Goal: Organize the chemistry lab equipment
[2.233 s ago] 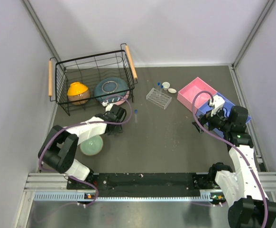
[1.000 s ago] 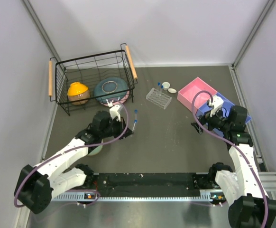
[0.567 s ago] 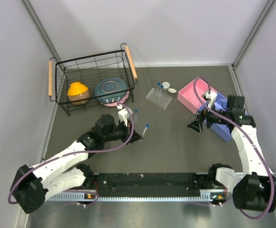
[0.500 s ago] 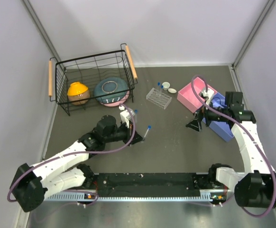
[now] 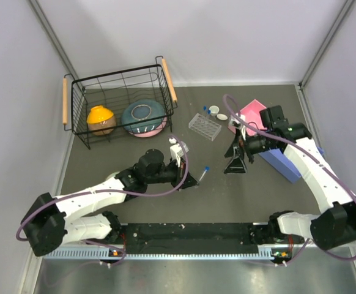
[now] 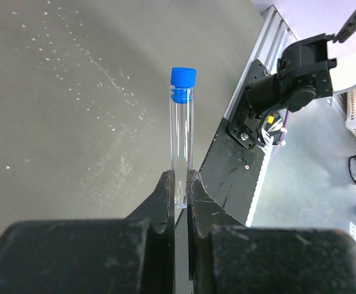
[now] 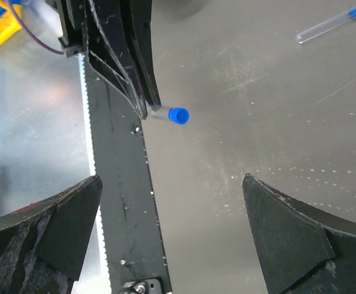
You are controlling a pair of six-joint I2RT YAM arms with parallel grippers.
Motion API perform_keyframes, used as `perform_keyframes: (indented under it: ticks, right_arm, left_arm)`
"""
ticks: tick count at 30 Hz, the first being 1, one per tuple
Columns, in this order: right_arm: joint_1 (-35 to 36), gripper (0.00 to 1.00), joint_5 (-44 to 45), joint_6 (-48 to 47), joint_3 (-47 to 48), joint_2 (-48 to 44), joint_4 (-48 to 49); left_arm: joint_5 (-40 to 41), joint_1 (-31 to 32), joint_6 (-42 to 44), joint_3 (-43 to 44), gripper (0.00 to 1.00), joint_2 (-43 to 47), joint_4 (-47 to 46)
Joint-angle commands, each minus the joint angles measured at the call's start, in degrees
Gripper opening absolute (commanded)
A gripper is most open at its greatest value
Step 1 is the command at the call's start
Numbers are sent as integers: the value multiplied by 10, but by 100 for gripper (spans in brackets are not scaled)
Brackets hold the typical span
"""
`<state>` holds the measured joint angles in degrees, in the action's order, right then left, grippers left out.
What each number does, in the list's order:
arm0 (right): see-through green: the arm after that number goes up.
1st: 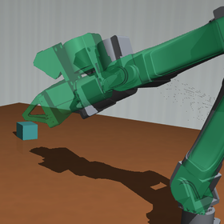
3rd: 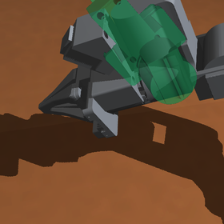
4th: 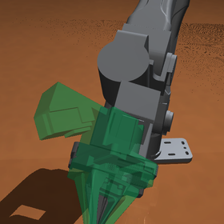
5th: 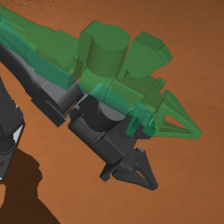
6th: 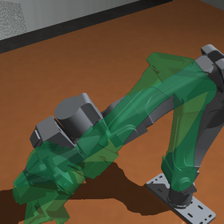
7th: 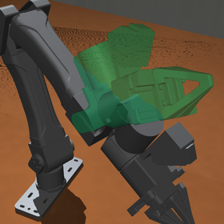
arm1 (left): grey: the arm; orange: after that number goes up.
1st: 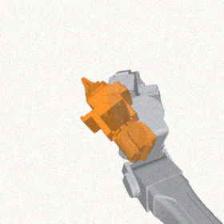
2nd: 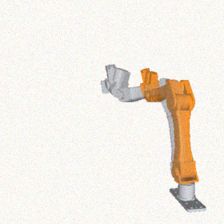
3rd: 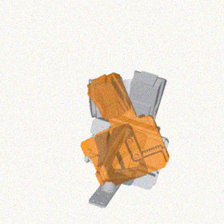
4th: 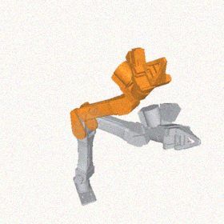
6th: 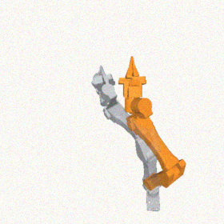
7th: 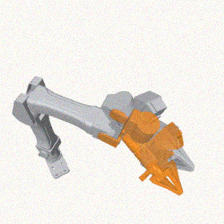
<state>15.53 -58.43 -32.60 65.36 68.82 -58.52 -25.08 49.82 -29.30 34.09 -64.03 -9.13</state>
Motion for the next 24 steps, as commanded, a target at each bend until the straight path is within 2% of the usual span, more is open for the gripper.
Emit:
perform_keyframes:
  ticks: [1, 9, 15, 18, 21, 22, 24]
  right_arm:
    - [27, 99, -51, 52, 35, 40, -4]
    - [74, 98, -51, 121, 16, 78, 39]
    - [100, 87, -34, 140, 12, 104, 49]
    - [111, 79, -32, 144, 12, 113, 48]
    - [116, 64, -27, 149, 16, 119, 48]
    - [116, 52, -26, 152, 17, 120, 49]
    - [118, 38, -25, 153, 22, 123, 48]
  left_arm:
    - [-8, 18, -12, 25, 0, -10, -63]
    - [11, 47, -15, 45, 0, -32, -71]
    - [13, 54, -14, 56, 0, -46, -72]
    - [19, 55, -11, 60, 0, -48, -68]
    - [29, 55, -8, 60, 0, -45, -58]
    - [33, 55, -7, 59, 0, -44, -56]
    - [40, 55, -6, 56, 0, -41, -55]
